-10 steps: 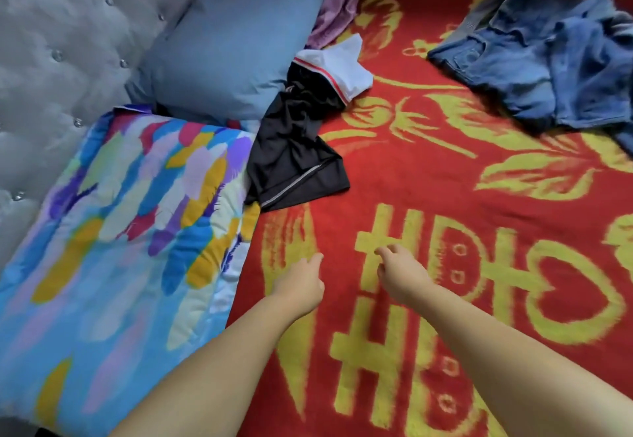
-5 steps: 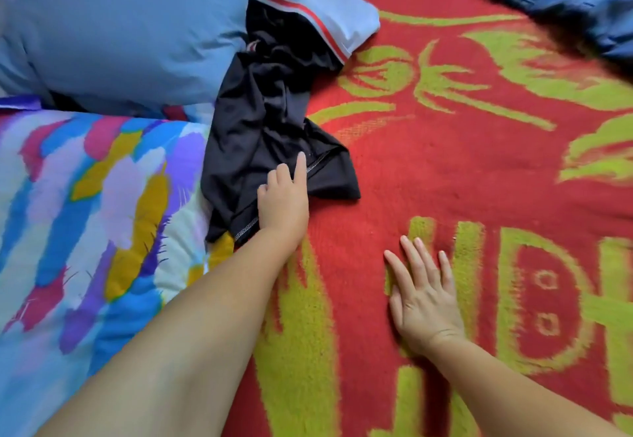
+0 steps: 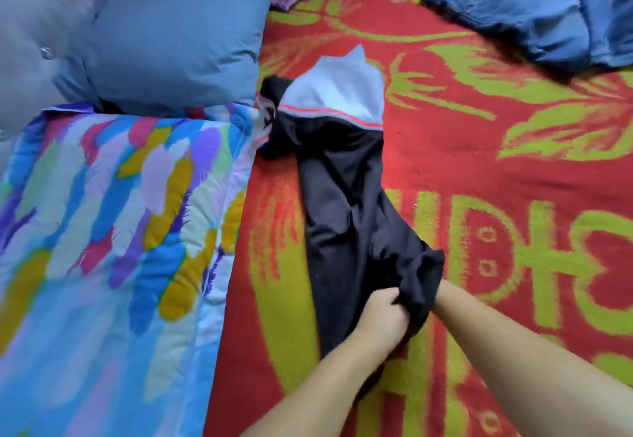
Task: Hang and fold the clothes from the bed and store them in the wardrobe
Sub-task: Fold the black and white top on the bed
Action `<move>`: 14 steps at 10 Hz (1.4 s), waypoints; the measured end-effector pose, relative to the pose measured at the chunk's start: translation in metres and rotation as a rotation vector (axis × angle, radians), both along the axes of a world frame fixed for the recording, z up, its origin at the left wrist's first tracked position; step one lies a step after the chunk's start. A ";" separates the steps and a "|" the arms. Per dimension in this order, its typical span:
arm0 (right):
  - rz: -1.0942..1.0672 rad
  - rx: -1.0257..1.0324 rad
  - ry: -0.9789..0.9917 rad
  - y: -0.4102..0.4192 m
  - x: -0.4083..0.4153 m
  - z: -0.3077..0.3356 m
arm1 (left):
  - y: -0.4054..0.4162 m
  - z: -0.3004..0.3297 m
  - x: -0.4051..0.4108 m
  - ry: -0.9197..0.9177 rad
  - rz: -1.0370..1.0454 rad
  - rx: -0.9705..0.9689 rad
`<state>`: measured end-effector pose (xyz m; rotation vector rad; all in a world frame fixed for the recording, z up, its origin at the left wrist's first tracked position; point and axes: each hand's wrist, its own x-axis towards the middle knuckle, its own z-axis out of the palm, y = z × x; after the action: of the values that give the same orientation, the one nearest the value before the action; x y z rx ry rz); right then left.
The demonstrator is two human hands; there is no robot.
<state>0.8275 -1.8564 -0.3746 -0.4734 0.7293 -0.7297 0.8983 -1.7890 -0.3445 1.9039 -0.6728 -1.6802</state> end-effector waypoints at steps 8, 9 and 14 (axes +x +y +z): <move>1.125 -0.309 0.944 0.055 -0.235 0.268 | 0.053 0.228 -0.095 0.601 0.313 0.007; 0.344 -0.265 0.906 0.029 -0.246 0.296 | 0.061 0.258 -0.106 0.494 0.108 -0.087; 0.316 -0.638 0.494 0.034 -0.173 0.409 | 0.050 0.357 -0.085 0.199 0.145 -0.522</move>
<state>0.6544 -1.8224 0.0340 -1.3534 0.8452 -0.5365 0.8135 -1.7390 0.0125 1.3667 -0.7798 -1.4060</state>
